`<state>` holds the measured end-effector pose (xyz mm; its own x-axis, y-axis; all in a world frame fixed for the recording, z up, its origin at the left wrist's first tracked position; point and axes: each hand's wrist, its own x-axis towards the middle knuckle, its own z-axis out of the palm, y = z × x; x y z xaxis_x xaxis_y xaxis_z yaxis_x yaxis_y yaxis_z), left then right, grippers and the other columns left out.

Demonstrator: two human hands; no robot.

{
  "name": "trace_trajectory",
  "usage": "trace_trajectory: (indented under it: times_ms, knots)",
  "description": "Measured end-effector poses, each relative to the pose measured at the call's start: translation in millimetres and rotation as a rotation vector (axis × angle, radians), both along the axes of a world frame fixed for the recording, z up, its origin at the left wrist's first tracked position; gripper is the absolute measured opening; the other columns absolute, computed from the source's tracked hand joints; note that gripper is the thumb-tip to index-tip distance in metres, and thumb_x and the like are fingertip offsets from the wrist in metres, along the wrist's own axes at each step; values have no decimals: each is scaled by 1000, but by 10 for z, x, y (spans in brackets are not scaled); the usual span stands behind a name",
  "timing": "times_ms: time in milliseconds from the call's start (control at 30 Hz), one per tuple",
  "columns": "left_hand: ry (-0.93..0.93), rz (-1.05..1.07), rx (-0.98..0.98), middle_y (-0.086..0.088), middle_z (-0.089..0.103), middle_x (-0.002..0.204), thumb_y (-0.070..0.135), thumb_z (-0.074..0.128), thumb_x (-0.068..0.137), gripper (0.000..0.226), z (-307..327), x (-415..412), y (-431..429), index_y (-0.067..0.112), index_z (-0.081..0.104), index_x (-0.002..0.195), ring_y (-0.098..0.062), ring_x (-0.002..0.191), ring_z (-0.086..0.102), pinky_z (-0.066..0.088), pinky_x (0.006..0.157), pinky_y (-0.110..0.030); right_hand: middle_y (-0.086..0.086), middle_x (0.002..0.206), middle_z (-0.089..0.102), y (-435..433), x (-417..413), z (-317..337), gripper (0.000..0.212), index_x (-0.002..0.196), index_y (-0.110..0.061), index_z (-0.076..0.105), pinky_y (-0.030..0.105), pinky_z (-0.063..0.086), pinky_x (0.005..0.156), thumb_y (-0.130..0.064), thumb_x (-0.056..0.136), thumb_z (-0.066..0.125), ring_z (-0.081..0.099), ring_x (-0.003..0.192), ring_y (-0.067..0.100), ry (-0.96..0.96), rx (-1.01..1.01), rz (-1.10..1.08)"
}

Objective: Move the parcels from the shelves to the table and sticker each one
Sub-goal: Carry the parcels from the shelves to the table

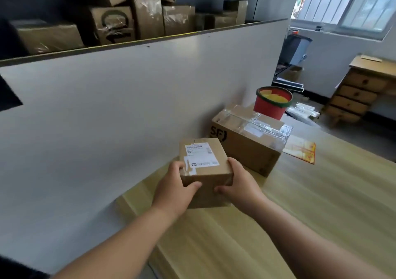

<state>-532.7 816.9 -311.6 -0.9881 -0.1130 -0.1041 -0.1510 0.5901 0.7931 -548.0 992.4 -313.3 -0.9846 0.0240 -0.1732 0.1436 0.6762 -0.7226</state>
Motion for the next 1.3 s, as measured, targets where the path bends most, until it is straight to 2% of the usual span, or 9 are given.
trace_trajectory:
  times_ms: [67,267,400,533,767,900,1000,1133,1300]
  knots:
    - [-31,14,15,10,57,109,35,73,79,51,-185,-252,171,27,43,120,-14,96,55,45,82,-28,-7,131,53,145,-224,-185,90,148,-28,23,27,46,88,-20,76,77,53,109,13,-13,65,-7]
    - [-88,33,-24,15,53,98,30,72,80,42,-688,-821,496,32,40,107,-14,89,56,42,73,-27,-6,142,47,426,-781,-708,94,150,-26,19,30,43,98,-21,76,76,49,125,17,-42,175,-3]
    - [-117,20,-62,19,56,102,27,70,81,44,-956,-1052,564,32,44,115,-14,97,61,49,81,-31,-7,141,48,549,-1061,-935,88,149,-27,22,28,40,98,-18,78,74,49,125,17,-52,212,41]
    - [-146,-27,-93,17,58,120,30,70,81,53,-1094,-1232,574,35,41,127,-12,100,61,50,86,-32,-4,145,44,637,-1280,-1119,88,151,-25,20,31,40,105,-20,80,72,46,129,17,-68,234,68]
    - [-116,-90,-135,12,53,133,34,67,86,63,-1090,-1555,635,28,33,139,-10,115,53,38,80,-21,2,151,36,694,-1595,-1256,79,152,-20,17,33,36,105,-24,89,65,42,133,22,-12,287,-8]
    - [-146,-159,-142,8,48,137,41,67,84,73,-1066,-1680,705,30,27,144,-15,119,52,42,88,-26,6,153,31,728,-1675,-1250,69,152,-17,15,36,40,101,-25,95,54,44,131,25,25,313,-98]
    - [-156,-220,-158,5,43,144,42,67,83,77,-1025,-1689,713,29,24,146,-18,125,48,42,101,-35,6,157,21,752,-1664,-1213,70,152,-15,14,36,36,105,-27,96,53,34,138,24,48,337,-112]
    - [-75,-249,-290,2,36,149,42,62,87,74,-883,-1547,575,23,23,148,-18,134,38,37,104,-34,4,159,14,698,-1514,-1091,72,152,-15,15,35,25,113,-33,95,55,17,145,20,77,356,-83]
    - [23,-283,-503,-1,34,150,47,59,88,76,-601,-1260,214,18,24,148,-21,136,33,33,107,-35,4,159,17,449,-1221,-776,67,151,-14,22,35,14,117,-38,96,52,11,146,20,163,398,36]
